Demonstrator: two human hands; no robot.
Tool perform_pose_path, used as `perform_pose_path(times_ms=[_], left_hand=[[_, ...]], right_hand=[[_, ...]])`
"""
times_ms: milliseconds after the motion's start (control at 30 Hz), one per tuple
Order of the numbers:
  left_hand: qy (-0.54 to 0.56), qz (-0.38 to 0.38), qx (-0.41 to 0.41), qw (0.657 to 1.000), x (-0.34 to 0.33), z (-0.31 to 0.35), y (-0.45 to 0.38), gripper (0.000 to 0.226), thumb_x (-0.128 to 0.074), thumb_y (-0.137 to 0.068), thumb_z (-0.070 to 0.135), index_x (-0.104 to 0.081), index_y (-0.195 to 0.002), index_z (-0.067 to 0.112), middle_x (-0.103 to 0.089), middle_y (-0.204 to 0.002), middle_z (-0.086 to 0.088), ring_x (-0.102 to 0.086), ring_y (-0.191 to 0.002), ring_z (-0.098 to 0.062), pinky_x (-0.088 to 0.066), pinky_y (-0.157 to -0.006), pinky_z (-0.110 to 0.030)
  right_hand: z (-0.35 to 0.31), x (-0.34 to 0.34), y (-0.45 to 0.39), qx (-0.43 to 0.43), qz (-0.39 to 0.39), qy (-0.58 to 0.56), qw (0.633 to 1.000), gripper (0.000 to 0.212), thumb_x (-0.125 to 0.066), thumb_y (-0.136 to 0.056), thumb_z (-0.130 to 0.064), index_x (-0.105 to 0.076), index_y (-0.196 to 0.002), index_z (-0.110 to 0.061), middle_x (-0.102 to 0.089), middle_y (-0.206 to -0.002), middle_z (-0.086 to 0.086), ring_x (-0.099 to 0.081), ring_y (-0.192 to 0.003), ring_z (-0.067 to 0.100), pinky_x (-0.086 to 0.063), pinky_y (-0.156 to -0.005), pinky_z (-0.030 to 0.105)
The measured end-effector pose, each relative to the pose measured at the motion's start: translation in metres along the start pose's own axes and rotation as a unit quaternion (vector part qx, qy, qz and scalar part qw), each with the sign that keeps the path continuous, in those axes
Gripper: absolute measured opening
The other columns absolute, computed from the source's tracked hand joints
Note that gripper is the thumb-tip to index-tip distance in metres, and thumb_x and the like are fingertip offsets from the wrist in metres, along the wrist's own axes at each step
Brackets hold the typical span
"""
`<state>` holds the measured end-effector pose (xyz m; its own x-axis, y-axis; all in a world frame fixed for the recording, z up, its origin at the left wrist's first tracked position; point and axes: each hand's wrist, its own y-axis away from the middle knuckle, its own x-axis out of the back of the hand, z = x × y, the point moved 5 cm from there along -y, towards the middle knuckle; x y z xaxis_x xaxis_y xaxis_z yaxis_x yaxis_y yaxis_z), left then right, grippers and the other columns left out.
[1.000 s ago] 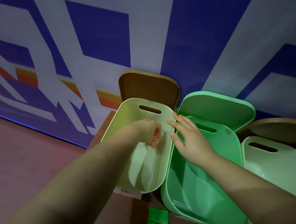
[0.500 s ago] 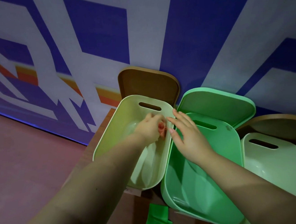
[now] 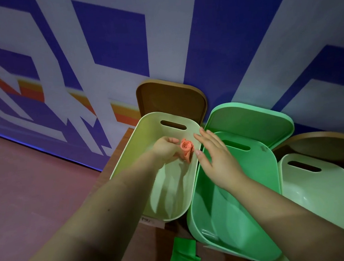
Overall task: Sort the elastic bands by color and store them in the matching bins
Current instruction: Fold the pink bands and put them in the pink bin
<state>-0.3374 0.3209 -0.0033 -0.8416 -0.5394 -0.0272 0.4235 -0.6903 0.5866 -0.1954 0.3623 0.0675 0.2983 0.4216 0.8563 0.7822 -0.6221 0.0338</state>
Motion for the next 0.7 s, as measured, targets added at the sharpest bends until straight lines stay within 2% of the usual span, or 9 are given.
perform_pose_path(times_ms=[67, 133, 233, 333, 400, 600, 700], left_hand=[[0.014, -0.019, -0.006, 1.0, -0.002, 0.004, 0.003, 0.034, -0.058, -0.074, -0.023, -0.056, -0.097, 0.003, -0.064, -0.099, -0.019, -0.065, -0.072, -0.022, -0.057, -0.057, -0.024], [-0.001, -0.02, -0.011, 1.0, -0.003, 0.007, 0.006, 0.036, -0.057, -0.076, -0.022, -0.06, -0.107, -0.004, -0.064, -0.098, -0.019, -0.064, -0.07, -0.019, -0.055, -0.05, -0.019], [-0.053, -0.002, -0.015, 0.998, -0.002, 0.01, 0.007, 0.038, -0.059, -0.081, -0.015, -0.061, -0.116, -0.003, -0.066, -0.106, -0.02, -0.065, -0.084, -0.017, -0.046, -0.041, -0.013], [-0.069, -0.003, -0.002, 0.998, -0.001, 0.009, 0.004, 0.035, -0.059, -0.084, -0.009, -0.061, -0.117, 0.0, -0.065, -0.113, -0.02, -0.068, -0.091, -0.025, -0.049, -0.047, -0.014], [-0.072, -0.011, 0.017, 0.997, -0.001, 0.005, 0.002, 0.032, -0.059, -0.085, -0.006, -0.063, -0.115, 0.004, -0.067, -0.112, -0.017, -0.067, -0.092, -0.023, -0.051, -0.052, -0.017], [-0.054, 0.024, 0.06, 0.996, 0.003, -0.002, 0.001, 0.03, -0.053, -0.086, 0.001, -0.064, -0.113, 0.007, -0.067, -0.097, -0.011, -0.063, -0.081, -0.015, -0.048, -0.057, -0.021], [-0.07, 0.02, 0.075, 0.994, 0.002, -0.003, 0.004, 0.023, -0.053, -0.088, 0.005, -0.063, -0.109, 0.005, -0.066, -0.087, -0.009, -0.061, -0.075, -0.016, -0.053, -0.07, -0.027]], right_hand=[[0.0, 0.0, 0.0, 0.0, 0.0, 0.001, 1.0, 0.049, -0.037, -0.1, -0.036, -0.028, -0.147, -0.028, -0.015, -0.157, -0.014, -0.005, -0.144, 0.002, -0.006, -0.112, 0.022], [0.0, 0.001, 0.0, -0.001, -0.001, 0.0, 1.0, 0.048, -0.037, -0.1, -0.035, -0.028, -0.147, -0.028, -0.015, -0.157, -0.015, -0.005, -0.144, 0.002, -0.007, -0.113, 0.023], [0.0, 0.0, 0.0, -0.008, -0.006, -0.002, 1.0, 0.048, -0.036, -0.1, -0.036, -0.028, -0.147, -0.028, -0.014, -0.157, -0.015, -0.004, -0.144, 0.003, -0.009, -0.116, 0.029], [-0.001, 0.0, 0.0, -0.01, -0.007, -0.004, 1.0, 0.048, -0.036, -0.1, -0.035, -0.028, -0.147, -0.028, -0.014, -0.157, -0.015, -0.003, -0.144, 0.003, -0.01, -0.116, 0.028], [-0.001, 0.0, 0.0, -0.008, -0.005, -0.006, 1.0, 0.047, -0.037, -0.1, -0.035, -0.029, -0.147, -0.029, -0.014, -0.157, -0.015, -0.004, -0.144, 0.002, -0.01, -0.114, 0.027], [-0.001, 0.002, 0.001, -0.008, -0.012, -0.008, 1.0, 0.048, -0.037, -0.1, -0.035, -0.029, -0.147, -0.028, -0.014, -0.157, -0.014, -0.004, -0.145, 0.003, -0.011, -0.115, 0.028], [-0.001, 0.002, 0.001, -0.009, -0.012, -0.011, 1.0, 0.048, -0.037, -0.1, -0.035, -0.029, -0.147, -0.028, -0.014, -0.157, -0.014, -0.004, -0.145, 0.003, -0.011, -0.115, 0.028]])
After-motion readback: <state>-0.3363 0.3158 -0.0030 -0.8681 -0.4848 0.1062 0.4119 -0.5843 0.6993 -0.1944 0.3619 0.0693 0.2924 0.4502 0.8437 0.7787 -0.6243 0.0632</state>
